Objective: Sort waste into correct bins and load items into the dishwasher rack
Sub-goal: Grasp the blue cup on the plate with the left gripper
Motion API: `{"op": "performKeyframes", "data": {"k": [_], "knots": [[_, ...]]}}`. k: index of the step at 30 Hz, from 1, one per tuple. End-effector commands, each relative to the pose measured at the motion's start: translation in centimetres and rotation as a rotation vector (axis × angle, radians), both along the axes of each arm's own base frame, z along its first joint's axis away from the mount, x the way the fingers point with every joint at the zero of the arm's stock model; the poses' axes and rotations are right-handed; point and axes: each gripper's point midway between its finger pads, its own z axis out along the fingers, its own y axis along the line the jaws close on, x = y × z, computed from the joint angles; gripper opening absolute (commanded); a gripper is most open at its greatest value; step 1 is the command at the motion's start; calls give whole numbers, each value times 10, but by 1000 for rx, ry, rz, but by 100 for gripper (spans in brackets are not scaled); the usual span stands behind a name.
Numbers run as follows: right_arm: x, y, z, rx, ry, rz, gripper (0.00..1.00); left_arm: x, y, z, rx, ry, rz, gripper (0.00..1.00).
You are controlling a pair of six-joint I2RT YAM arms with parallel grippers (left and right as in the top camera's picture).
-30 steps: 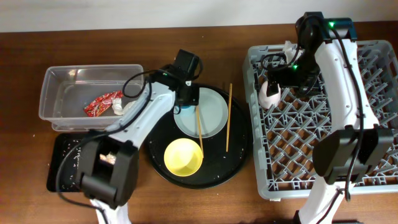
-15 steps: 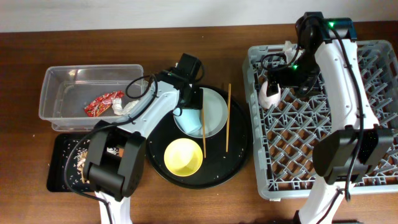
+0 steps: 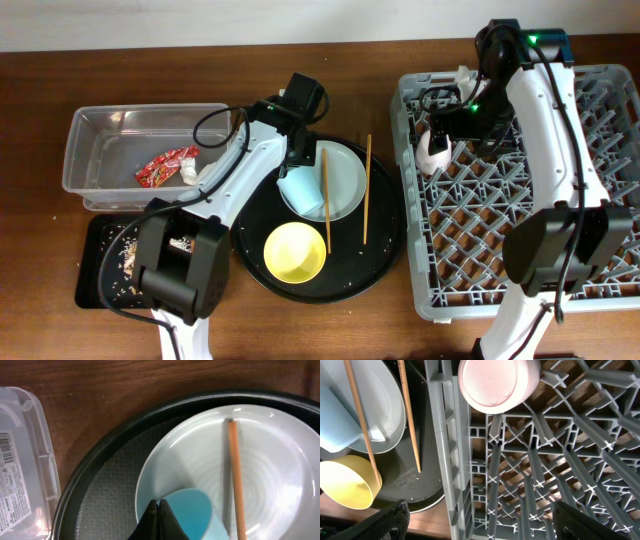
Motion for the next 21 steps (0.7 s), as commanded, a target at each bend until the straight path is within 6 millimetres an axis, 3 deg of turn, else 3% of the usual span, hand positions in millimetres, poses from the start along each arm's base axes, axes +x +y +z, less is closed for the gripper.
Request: {"op": "performKeyframes", "data": {"k": [1,10,11,16,19,21], "knots": [[-2,0,4,-2,-4,3,91,2,8,19,15,-23,-37,2],[-5,0,5,-2,7,3,91,-30,-6,16,-314,199,-182,2],[-9,3,5,11,25,3,95,-34,-10,19,-366,221,-203,2],[-12,48,19,289,15,77,99,-41,-7,25,-469,270,-197,2],[-26,69,9,320,80,112,97,-36,2,24,-463,259,-175,2],[-39,87,-2,321,132,164,84,-32,10,24,-459,253,-156,2]]}}
